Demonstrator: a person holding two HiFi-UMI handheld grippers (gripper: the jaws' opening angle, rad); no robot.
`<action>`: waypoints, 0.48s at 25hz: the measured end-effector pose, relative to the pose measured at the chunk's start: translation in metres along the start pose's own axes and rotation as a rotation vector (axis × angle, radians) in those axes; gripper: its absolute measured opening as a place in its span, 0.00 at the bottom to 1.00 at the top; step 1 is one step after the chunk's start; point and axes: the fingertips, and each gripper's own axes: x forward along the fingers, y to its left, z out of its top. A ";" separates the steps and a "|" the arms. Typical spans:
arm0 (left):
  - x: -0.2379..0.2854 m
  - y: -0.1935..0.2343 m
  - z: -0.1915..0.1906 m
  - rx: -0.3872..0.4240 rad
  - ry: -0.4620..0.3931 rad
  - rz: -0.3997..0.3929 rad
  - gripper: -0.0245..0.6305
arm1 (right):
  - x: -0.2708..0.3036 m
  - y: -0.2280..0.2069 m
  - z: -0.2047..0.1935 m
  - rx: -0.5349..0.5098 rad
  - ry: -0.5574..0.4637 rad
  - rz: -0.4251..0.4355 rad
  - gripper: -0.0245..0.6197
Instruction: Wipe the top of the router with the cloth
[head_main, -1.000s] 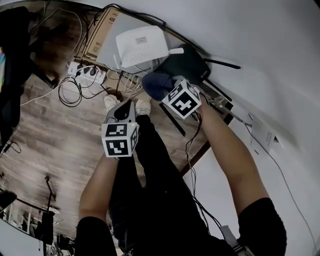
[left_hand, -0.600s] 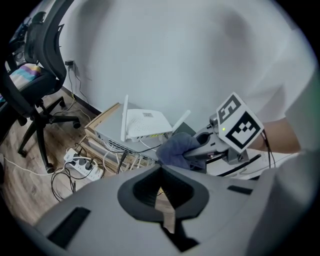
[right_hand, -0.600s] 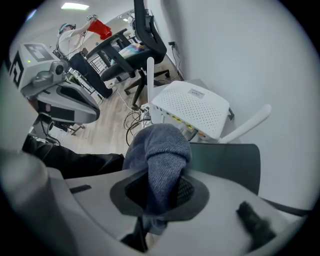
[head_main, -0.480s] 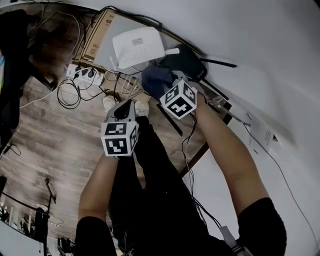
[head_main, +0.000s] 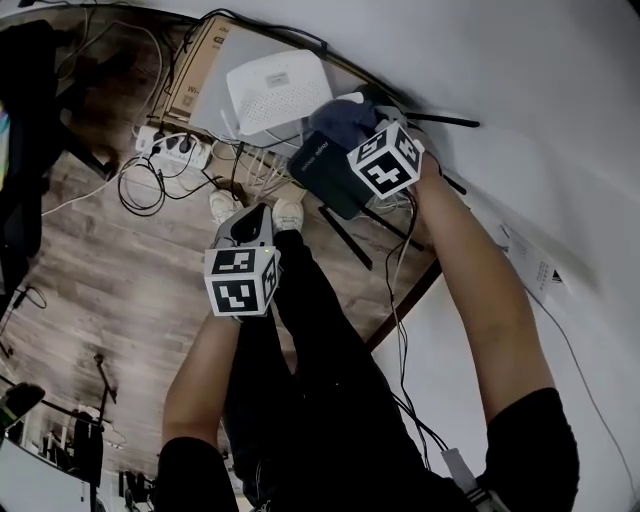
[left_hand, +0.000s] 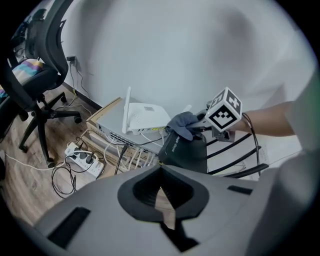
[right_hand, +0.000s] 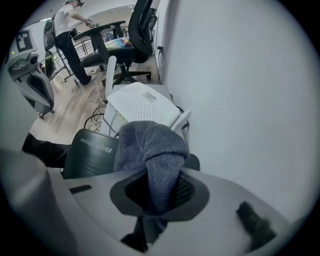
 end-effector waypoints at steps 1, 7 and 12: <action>0.000 -0.002 0.001 -0.004 -0.003 -0.003 0.04 | 0.000 -0.003 -0.001 -0.017 0.004 -0.003 0.13; -0.005 0.002 -0.003 -0.007 -0.002 -0.006 0.04 | 0.000 -0.017 -0.010 -0.044 0.044 -0.021 0.13; -0.011 0.015 -0.005 -0.030 -0.014 0.012 0.04 | 0.000 -0.029 -0.025 0.000 0.102 -0.039 0.13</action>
